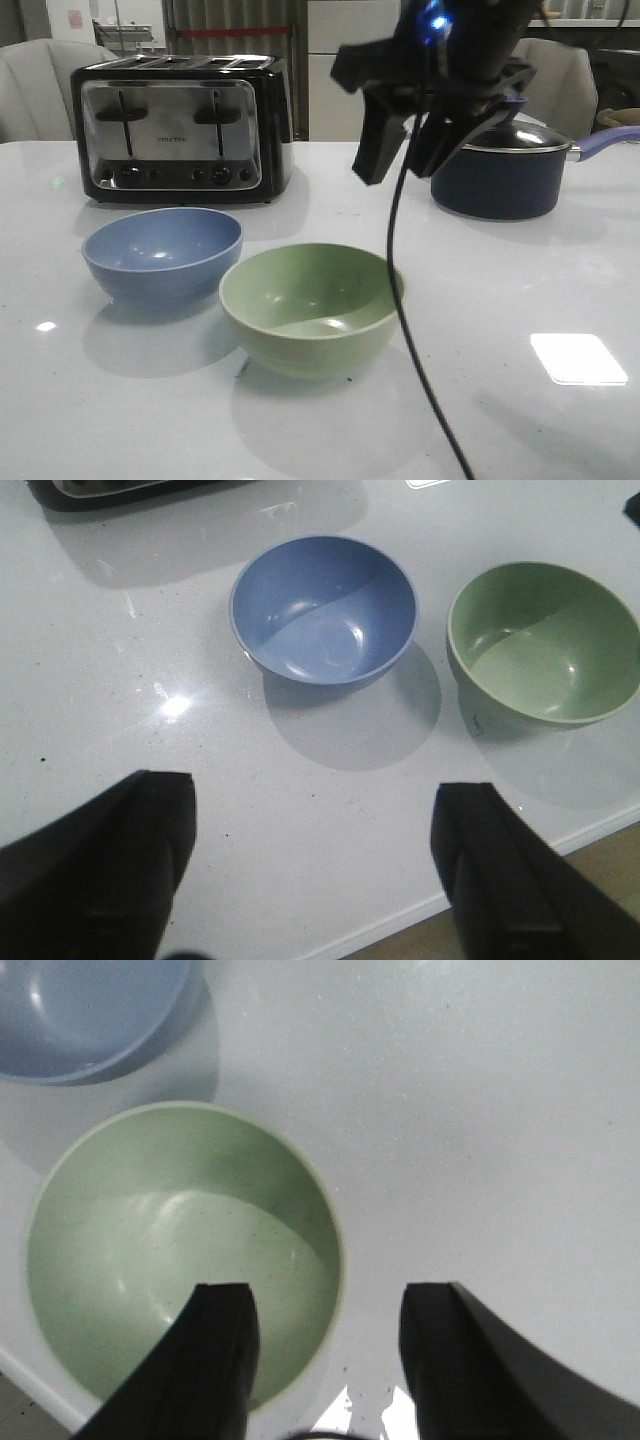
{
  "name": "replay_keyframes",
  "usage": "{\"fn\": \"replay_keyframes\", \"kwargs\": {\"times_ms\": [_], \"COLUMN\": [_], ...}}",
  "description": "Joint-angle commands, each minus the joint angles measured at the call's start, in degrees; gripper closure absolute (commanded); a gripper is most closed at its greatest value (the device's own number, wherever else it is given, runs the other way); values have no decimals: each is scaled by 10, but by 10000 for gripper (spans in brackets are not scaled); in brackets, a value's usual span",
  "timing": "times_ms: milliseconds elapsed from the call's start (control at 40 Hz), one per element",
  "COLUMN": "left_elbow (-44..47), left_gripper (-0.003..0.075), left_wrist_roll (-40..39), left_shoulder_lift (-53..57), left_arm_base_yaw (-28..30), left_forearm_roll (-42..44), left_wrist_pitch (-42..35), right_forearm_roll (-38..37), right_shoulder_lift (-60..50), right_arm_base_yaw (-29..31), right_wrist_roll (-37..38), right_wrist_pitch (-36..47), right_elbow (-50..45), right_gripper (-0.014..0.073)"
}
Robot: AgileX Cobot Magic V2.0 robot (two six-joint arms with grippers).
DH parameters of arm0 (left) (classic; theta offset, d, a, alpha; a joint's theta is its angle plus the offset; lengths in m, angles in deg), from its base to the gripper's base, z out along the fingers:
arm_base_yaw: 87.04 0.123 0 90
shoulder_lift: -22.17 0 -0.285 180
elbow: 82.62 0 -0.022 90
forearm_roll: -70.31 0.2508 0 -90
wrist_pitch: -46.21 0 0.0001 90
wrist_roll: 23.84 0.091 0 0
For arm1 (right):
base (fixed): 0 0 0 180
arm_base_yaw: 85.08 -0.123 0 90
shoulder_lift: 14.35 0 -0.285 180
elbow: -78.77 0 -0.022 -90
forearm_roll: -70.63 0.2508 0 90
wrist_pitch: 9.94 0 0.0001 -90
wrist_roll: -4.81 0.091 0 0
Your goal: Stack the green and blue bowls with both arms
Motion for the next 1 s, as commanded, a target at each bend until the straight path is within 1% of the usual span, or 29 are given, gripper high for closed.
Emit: {"fn": "replay_keyframes", "kwargs": {"times_ms": [0,375,600,775,975], "left_elbow": [-18,-18,-18,-32,-78], "left_gripper": [172,172,172,173,173], "left_wrist_roll": [1,1,1,1,0], "left_shoulder_lift": [0,0,0,-38,-143], "left_arm_base_yaw": [-6,-6,-6,-6,-6], "left_forearm_roll": [-5,-5,-5,-5,-3], "left_wrist_pitch": [-38,-44,-74,-76,-59], "right_forearm_roll": [2,2,2,2,3], "right_shoulder_lift": [-100,-352,-469,-503,-506], "right_arm_base_yaw": [-2,-2,-2,-1,-1], "right_wrist_roll": [-23,-27,-27,-27,-27], "right_wrist_pitch": [32,71,72,83,81], "right_elbow": [-34,-230,-308,-324,-324], "right_gripper": [148,148,148,148,148]}}
